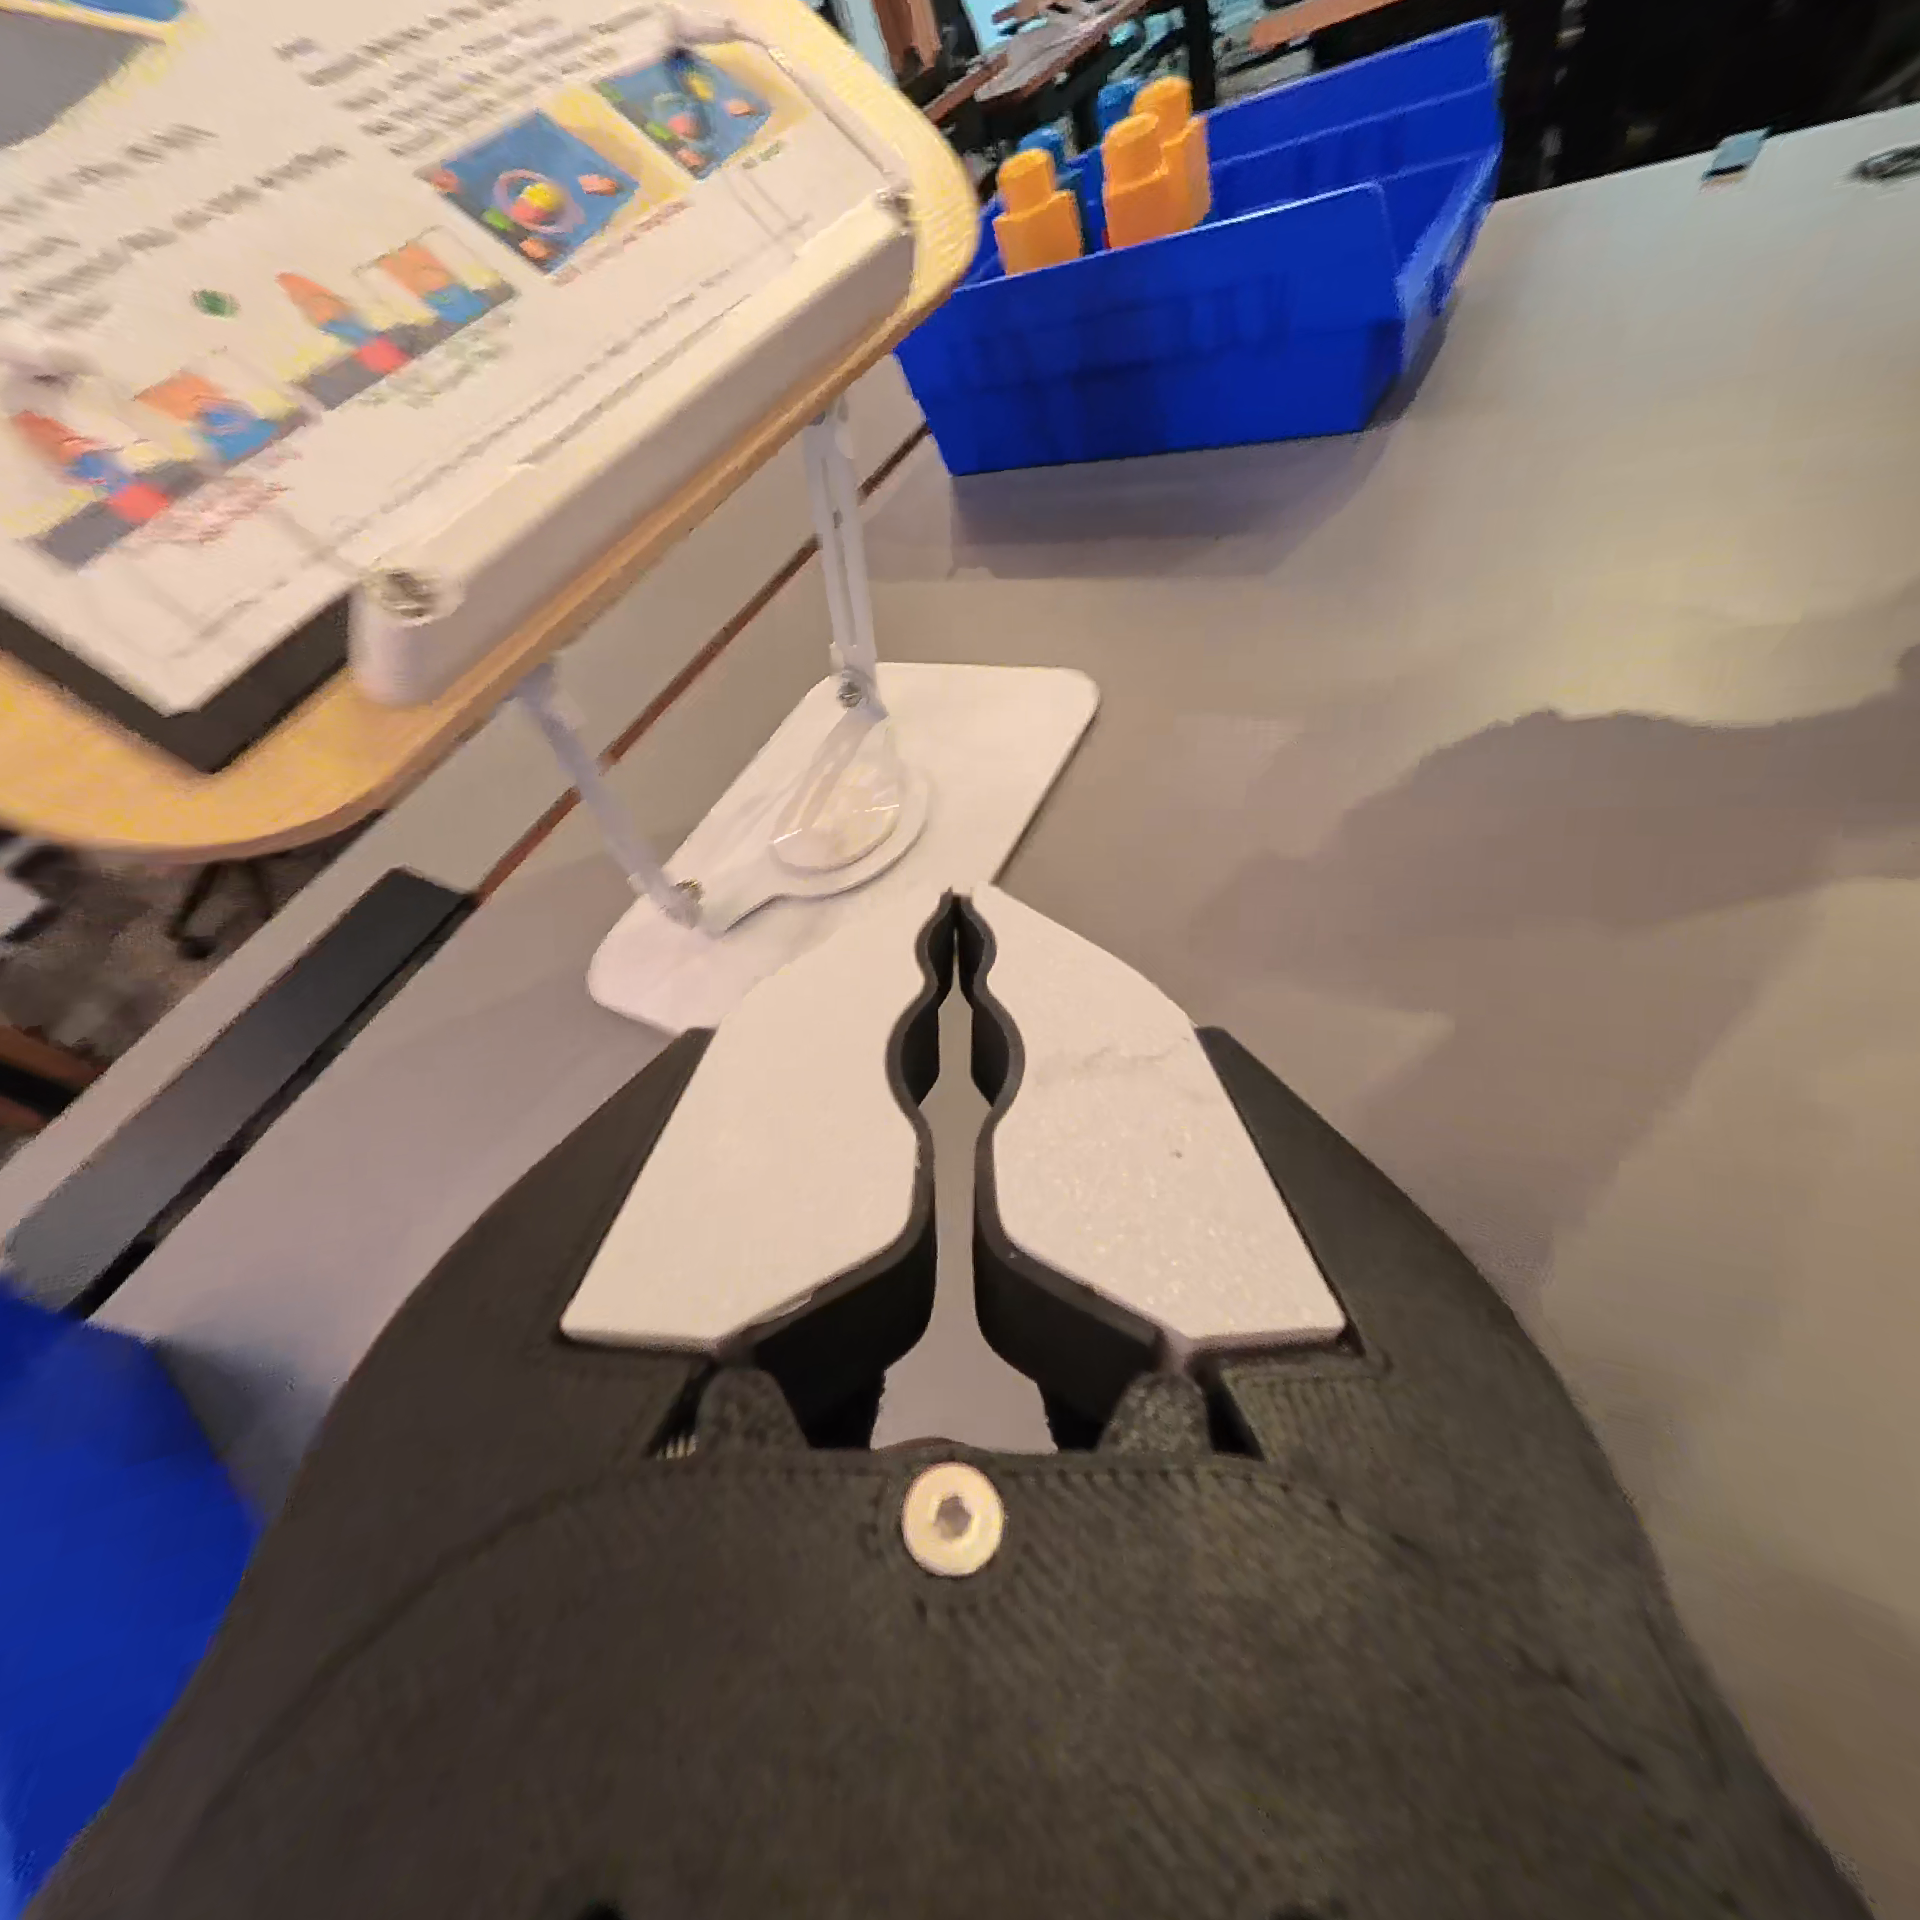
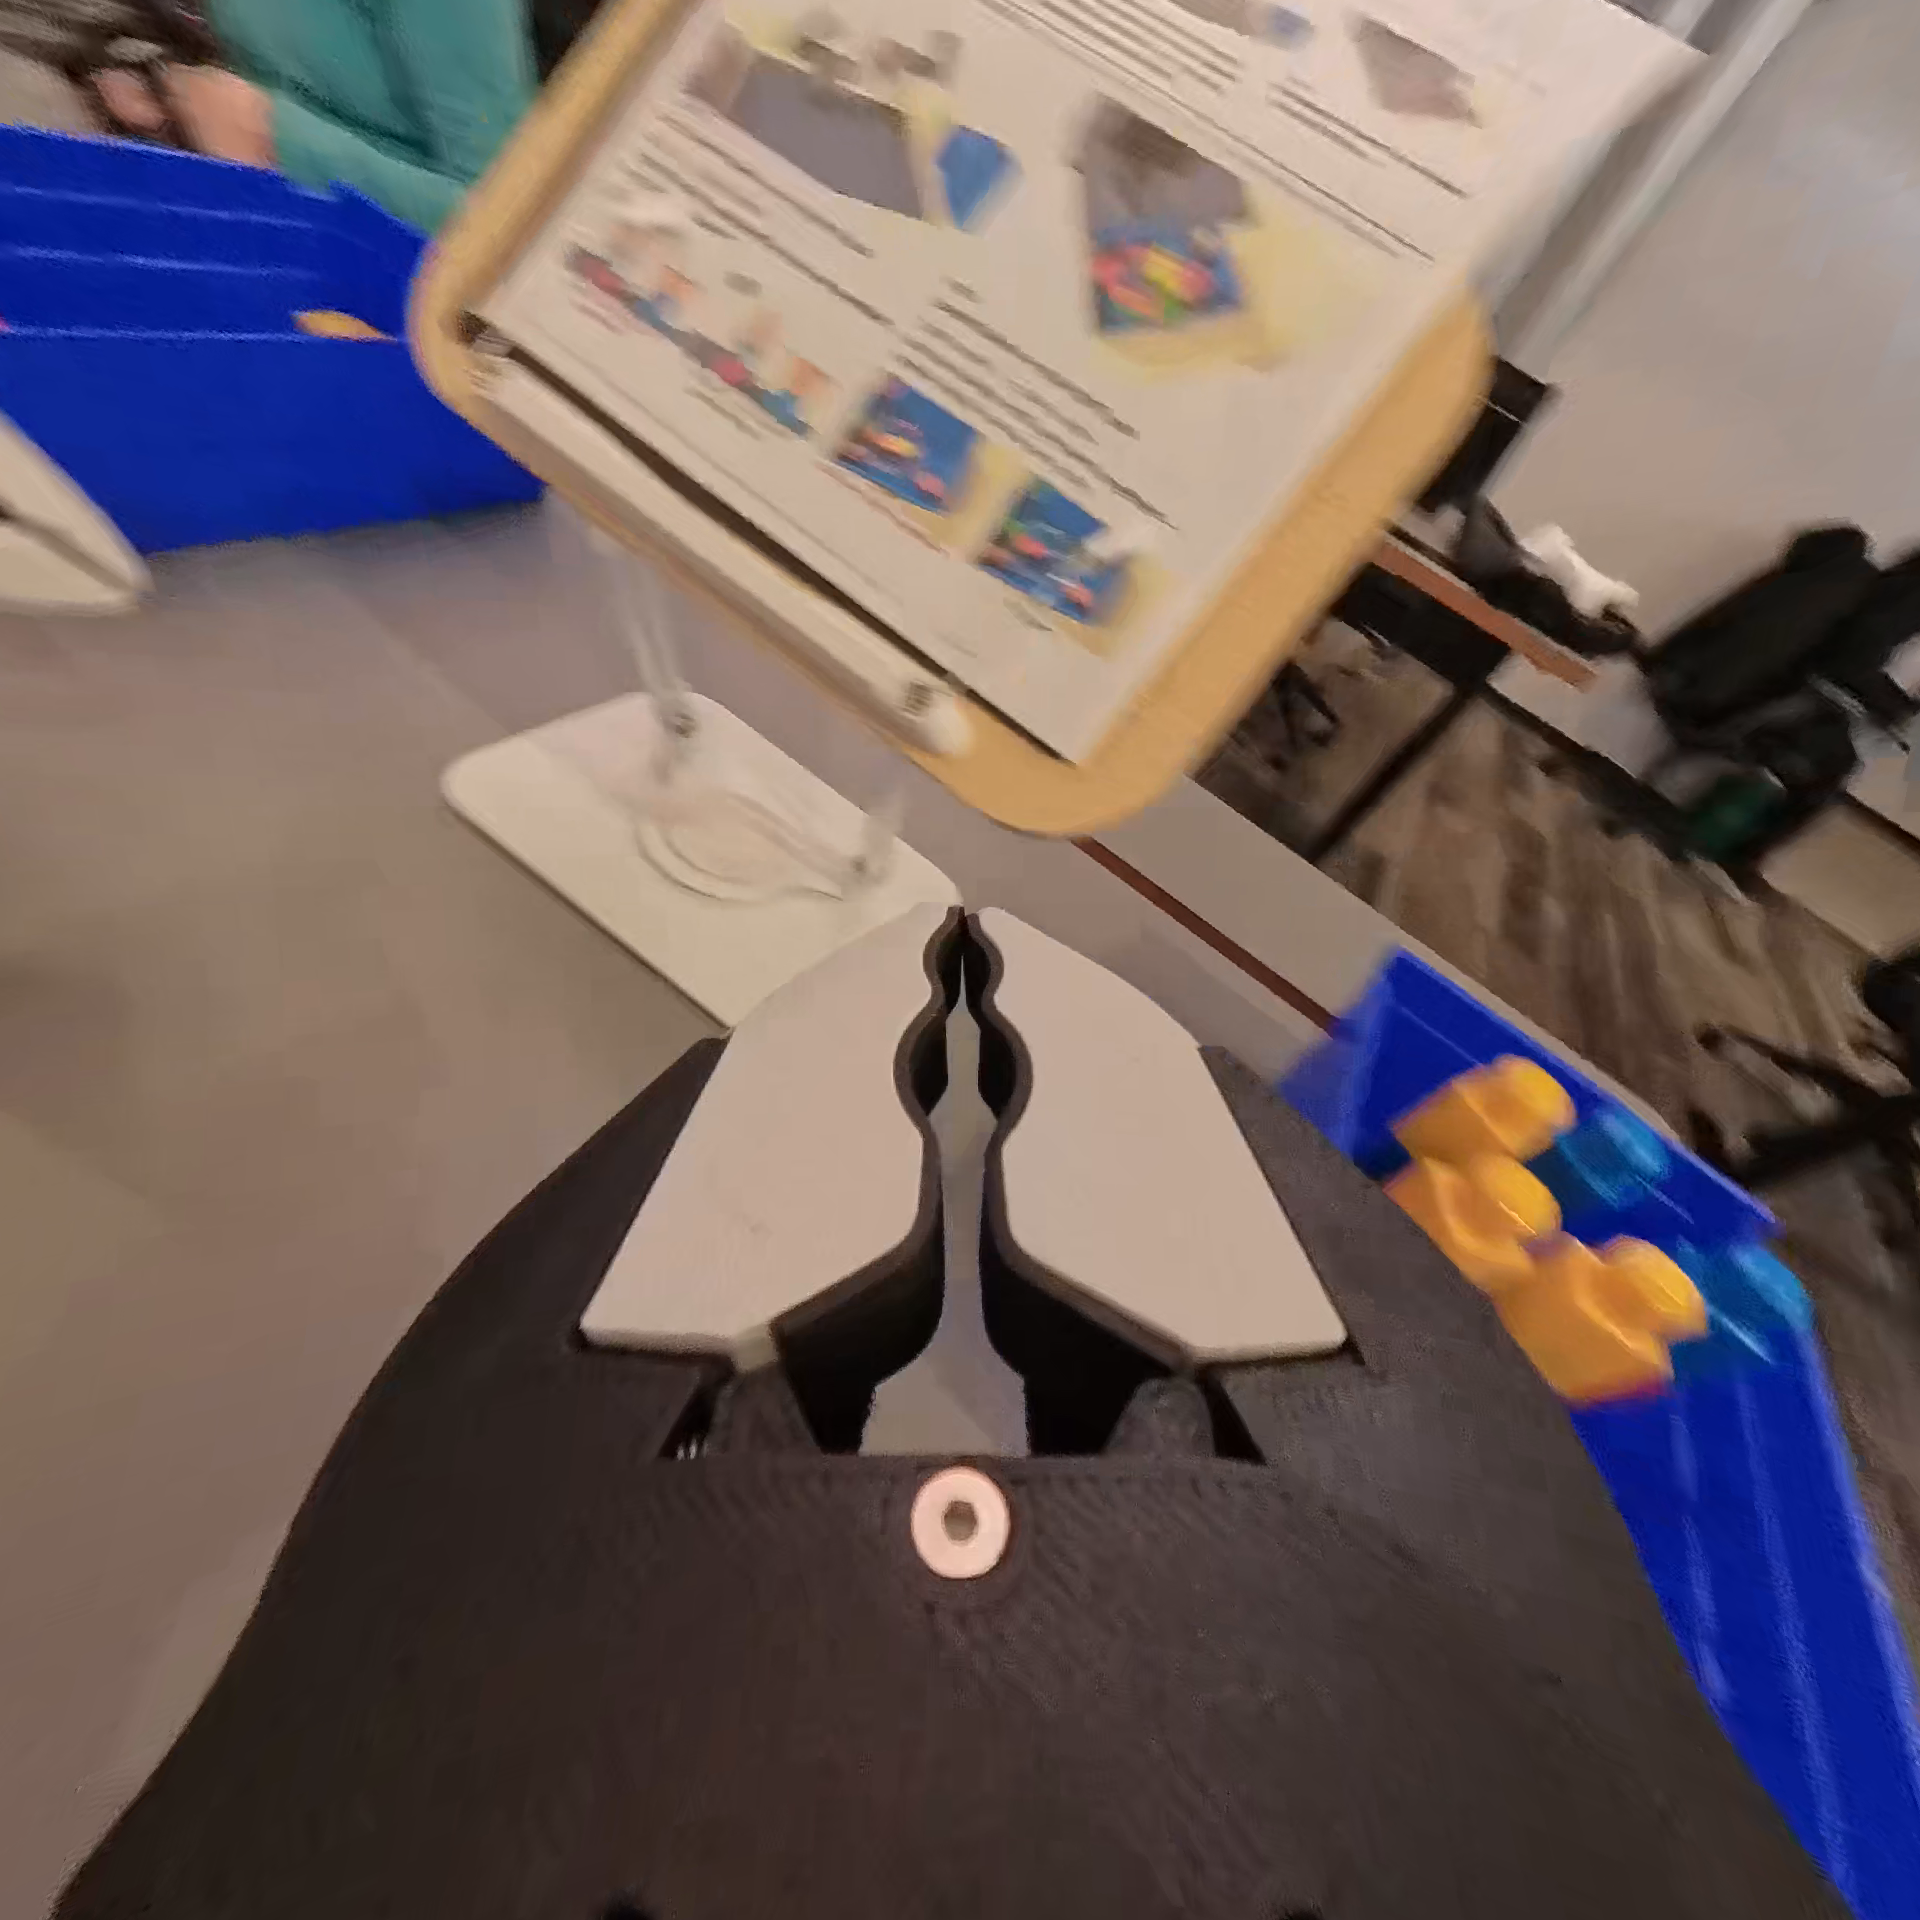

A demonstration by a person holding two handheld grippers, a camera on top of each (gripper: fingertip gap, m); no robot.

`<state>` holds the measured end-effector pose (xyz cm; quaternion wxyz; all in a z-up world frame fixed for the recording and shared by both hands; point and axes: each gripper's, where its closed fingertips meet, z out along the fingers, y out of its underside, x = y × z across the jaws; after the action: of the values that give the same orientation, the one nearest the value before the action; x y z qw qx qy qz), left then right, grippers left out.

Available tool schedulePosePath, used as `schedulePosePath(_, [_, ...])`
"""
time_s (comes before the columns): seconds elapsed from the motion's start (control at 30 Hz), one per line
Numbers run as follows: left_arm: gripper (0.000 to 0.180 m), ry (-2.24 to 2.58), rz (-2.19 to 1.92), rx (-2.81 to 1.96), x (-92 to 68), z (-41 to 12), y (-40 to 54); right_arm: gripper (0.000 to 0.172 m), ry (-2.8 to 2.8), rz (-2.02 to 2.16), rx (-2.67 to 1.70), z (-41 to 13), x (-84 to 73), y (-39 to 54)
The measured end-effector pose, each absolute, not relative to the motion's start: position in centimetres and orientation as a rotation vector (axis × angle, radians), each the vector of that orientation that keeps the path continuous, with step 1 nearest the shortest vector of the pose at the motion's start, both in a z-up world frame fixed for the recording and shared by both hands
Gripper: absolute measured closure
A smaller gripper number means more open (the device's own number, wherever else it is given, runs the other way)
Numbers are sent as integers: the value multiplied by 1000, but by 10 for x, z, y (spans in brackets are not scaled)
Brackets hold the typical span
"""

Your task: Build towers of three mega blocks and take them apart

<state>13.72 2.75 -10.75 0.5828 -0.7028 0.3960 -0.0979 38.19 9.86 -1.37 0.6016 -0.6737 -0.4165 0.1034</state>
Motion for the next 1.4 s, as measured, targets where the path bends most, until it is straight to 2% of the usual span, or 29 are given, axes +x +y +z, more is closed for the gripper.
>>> schedulePosePath(0.17, [180, 793, 46, -1620, 38, -66, 25, 172, -1178, 421, -1453, -42, 293, 66])
schedulePosePath(0.27, [166, 695, 106, -1686, -27, -47, 40, 172, -1266, 505, -1422, -68, 251, 58])
schedulePosePath(0.37, [164, 668, 186, -1745, -79, -40, 67, 172, -1313, 547, -1409, -94, 224, 62])
schedulePosePath(0.57, [138, 810, 127, -2046, -131, -108, 133, 172, -1372, 598, -1447, -124, 214, 65])
schedulePosePath(0.67, [134, 878, 122, -2209, -146, -151, 151, 172, -1374, 623, -1470, -133, 215, 68])
schedulePosePath(0.83, [121, 974, 143, -2297, -152, -187, 170, 172, -1399, 640, -1493, -144, 214, 69])
schedulePosePath(1.03, [129, 1005, 68, -2390, -154, -210, 183, 172, -1435, 641, -1490, -150, 211, 65])
schedulePosePath(1.13, [141, 999, 39, -2437, -154, -220, 187, 172, -1449, 635, -1492, -153, 211, 65])
schedulePosePath(1.4, [144, 893, 204, -2381, -170, -183, 180, 172, -1444, 635, -1488, -152, 213, 65])
